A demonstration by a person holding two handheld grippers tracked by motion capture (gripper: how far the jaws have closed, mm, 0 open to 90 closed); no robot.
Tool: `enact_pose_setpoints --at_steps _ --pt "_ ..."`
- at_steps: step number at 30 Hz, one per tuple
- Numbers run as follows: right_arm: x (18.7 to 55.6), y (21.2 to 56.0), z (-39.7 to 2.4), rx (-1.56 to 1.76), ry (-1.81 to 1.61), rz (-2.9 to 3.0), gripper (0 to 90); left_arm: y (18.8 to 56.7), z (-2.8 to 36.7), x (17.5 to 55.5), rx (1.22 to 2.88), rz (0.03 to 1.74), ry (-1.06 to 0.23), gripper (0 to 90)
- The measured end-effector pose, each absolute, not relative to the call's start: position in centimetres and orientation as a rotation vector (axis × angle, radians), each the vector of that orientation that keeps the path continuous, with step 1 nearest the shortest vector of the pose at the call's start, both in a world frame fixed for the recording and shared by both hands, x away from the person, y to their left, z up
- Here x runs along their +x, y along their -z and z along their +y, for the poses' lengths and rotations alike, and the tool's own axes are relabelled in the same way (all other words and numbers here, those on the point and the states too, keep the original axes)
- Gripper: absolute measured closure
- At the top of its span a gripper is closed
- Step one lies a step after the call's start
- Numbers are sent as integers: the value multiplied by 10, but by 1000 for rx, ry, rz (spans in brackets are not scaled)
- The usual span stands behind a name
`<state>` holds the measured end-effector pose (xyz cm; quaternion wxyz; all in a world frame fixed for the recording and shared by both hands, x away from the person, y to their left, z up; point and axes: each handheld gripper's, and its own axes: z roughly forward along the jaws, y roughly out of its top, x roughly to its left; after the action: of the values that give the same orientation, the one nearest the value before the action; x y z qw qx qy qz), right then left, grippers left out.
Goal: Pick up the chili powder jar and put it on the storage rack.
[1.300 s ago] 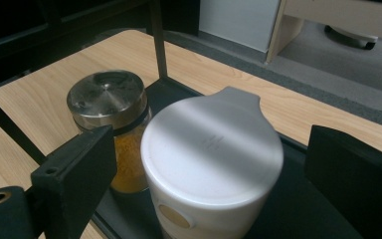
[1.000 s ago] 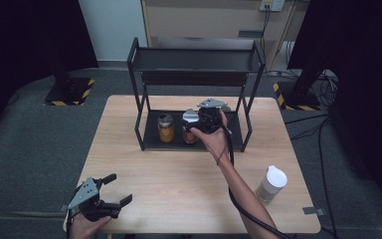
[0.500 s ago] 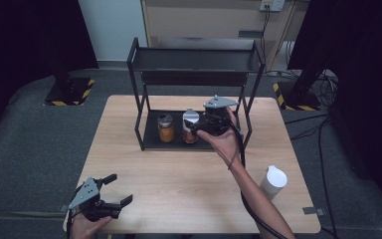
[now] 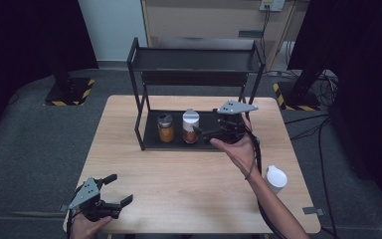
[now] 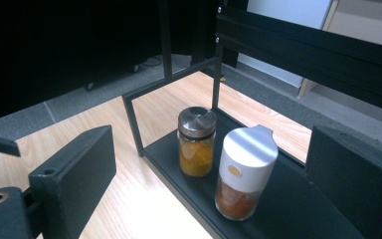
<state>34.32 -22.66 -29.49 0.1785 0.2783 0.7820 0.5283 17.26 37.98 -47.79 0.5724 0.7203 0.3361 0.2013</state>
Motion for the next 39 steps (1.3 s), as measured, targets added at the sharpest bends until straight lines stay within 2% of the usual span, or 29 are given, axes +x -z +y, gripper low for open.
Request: enact_pose_setpoints --at_steps 16,39 --pt "289 290 -279 753 -1490 2155 52 478 379 172 1688 797 -482 15" --pt "217 319 -343 836 -1465 2038 42 477 379 172 1687 804 -482 16"
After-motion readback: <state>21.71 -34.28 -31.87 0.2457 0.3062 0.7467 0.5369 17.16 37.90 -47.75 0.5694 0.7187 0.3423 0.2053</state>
